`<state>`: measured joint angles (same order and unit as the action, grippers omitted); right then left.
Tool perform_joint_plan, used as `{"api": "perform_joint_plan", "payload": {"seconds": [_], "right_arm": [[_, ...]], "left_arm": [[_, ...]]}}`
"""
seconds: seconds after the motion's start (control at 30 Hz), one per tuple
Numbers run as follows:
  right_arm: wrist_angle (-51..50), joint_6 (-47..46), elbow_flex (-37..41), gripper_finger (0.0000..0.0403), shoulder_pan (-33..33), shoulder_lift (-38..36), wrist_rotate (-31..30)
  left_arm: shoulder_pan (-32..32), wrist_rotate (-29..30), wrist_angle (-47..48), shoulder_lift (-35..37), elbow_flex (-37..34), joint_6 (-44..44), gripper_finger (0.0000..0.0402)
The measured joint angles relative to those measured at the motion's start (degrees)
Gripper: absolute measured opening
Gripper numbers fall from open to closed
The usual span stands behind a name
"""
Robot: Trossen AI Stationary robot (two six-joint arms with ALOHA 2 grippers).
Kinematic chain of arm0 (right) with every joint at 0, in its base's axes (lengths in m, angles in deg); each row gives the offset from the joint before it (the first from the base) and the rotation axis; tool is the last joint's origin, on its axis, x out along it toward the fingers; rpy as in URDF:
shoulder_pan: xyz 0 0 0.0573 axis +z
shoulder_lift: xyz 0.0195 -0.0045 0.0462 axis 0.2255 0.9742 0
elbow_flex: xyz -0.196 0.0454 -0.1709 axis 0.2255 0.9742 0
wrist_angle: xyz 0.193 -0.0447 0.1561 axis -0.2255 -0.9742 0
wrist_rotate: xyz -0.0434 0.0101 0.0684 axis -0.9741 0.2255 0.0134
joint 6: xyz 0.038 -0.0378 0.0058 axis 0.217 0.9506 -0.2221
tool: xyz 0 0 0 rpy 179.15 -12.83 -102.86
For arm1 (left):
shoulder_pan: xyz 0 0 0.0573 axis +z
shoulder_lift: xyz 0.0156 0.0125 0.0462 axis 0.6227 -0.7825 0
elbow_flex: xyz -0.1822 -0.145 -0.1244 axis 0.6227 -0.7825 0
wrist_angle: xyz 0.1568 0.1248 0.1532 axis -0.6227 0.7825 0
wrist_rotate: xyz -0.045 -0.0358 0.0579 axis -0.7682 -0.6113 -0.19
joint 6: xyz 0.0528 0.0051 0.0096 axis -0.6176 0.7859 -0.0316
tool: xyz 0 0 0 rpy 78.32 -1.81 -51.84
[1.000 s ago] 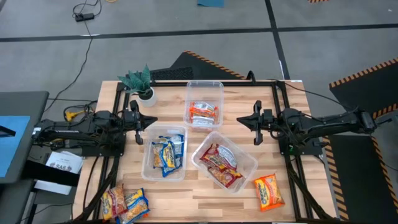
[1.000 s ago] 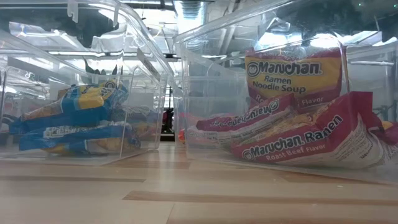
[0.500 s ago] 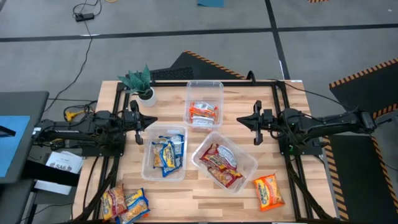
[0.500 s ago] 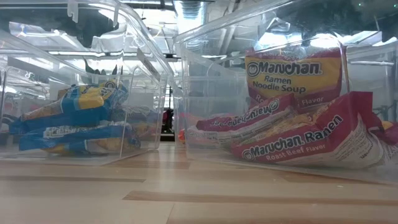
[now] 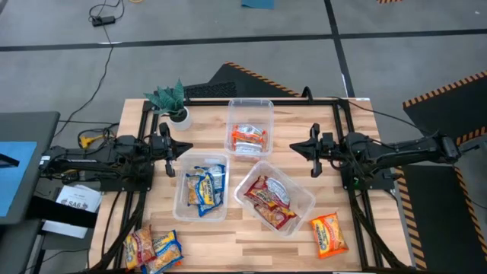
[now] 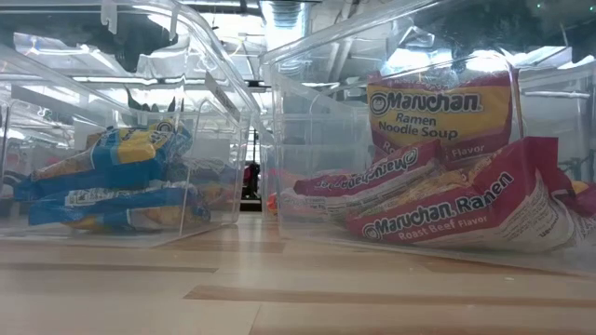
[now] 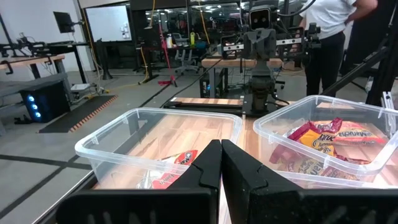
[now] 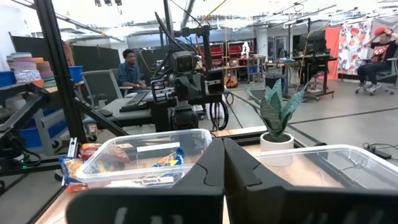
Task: Sort Maruchan noodles
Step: Put the red noodle pack into the bottom right transparent bin
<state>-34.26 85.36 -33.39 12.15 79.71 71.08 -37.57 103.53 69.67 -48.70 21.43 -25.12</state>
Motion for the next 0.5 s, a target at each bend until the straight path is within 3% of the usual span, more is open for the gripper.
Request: {"api": "perform_joint_plan", "payload": {"seconds": [0.5], "right_arm": [[0.01, 0.62, 0.0, 0.0029, 0.0, -0.01, 0.0]], "left_arm": [[-0.01, 0.0, 0.0, 0.0, -0.01, -0.28, 0.0]]}}
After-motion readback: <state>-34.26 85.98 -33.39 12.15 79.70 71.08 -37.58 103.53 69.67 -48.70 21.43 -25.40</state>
